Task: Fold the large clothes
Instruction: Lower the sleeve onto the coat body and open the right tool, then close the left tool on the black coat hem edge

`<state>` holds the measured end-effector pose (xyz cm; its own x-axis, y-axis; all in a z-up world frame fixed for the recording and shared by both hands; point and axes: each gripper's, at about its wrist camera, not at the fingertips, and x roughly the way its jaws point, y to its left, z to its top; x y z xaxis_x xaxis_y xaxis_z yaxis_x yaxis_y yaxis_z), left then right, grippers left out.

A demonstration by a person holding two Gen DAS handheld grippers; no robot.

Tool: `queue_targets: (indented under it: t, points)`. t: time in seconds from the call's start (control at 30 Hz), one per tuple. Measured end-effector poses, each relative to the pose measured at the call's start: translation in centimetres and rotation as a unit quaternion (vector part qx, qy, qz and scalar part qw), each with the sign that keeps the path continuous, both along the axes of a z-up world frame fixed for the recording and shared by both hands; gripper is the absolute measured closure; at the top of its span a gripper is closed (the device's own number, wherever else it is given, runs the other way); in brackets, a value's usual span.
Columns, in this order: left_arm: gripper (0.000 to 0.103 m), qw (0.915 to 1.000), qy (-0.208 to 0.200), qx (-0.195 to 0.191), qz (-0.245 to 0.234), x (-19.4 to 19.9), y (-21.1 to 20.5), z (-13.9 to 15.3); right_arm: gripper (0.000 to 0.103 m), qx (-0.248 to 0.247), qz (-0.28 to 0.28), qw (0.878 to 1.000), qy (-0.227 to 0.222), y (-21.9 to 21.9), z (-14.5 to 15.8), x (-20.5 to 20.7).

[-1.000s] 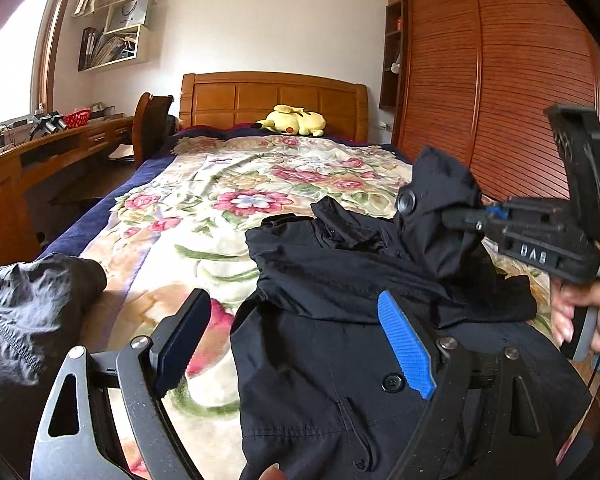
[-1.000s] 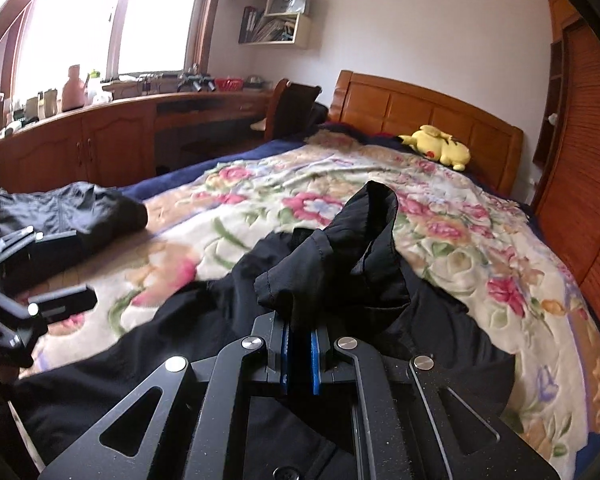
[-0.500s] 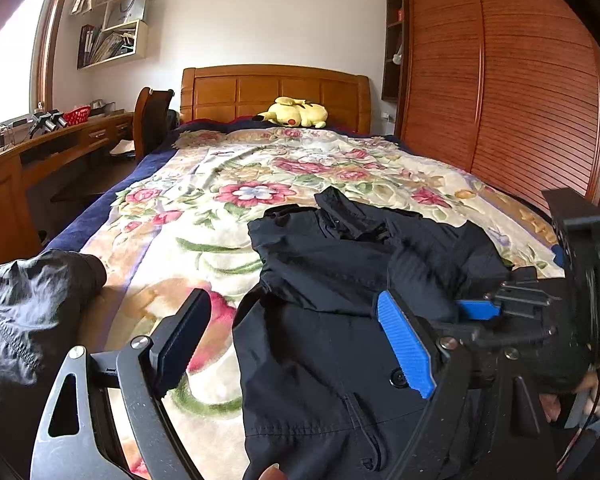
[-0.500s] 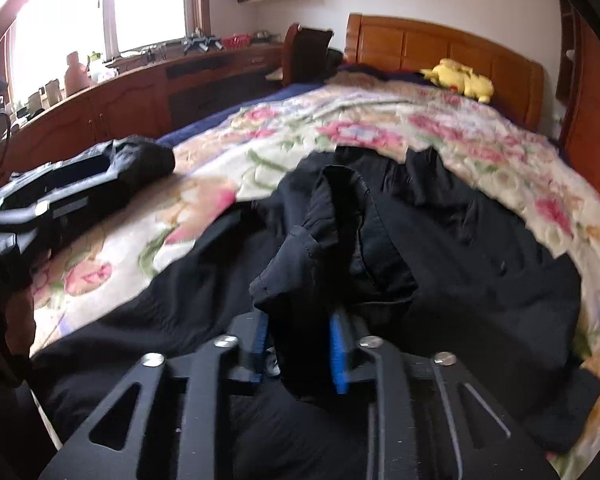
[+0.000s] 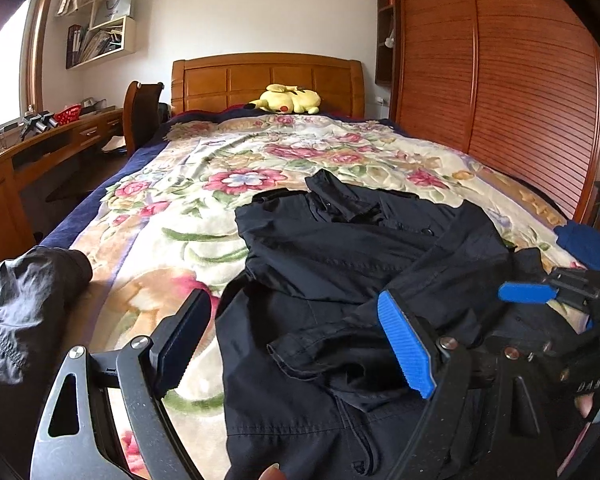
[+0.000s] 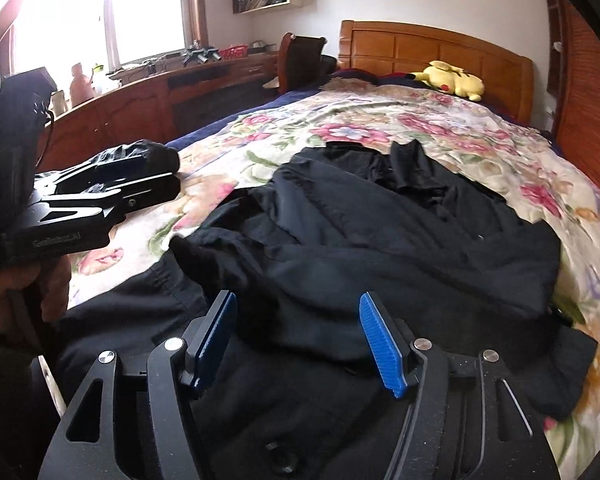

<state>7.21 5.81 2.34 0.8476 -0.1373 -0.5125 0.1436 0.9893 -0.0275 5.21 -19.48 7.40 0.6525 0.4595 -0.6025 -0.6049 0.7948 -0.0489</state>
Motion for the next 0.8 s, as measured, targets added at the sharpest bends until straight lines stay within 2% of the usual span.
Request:
queue_targets:
  t: [0.3, 0.47, 0.53, 0.63, 0.67, 0.8]
  points:
    - [0.017, 0.9995, 0.027, 0.011, -0.015, -0.4, -1.4, -1.7, 0.037, -0.017, -0.102, 0.995, -0.013, -1.6, -2.0, 4.0]
    - [0.017, 0.9985, 0.045, 0.02, -0.025, -0.7, -2.3, -2.8, 0.037, 0.0, -0.11, 0.994, -0.018, -0.4, -3.2, 4.5]
    - [0.017, 0.998, 0.052, 0.024, -0.027, -0.7, -2.6, -3.4, 0.037, 0.018, -0.108, 0.994, -0.008, -0.9, -4.4, 4.4]
    - [0.017, 0.9973, 0.059, 0.027, -0.034, -0.8, -2.9, -4.0, 0.037, 0.013, -0.102, 0.995, 0.004, -0.8, -5.0, 4.6]
    - [0.022, 0.9972, 0.059, 0.03, -0.035, -0.8, -3.1, -4.1, 0.037, 0.016, -0.102, 0.995, 0.001, -1.0, -4.7, 4.4]
    - [0.029, 0.9968, 0.062, 0.024, -0.043, -0.9, -3.2, -4.2, 0.037, 0.018, -0.103, 0.995, -0.001, -1.2, -4.9, 4.0]
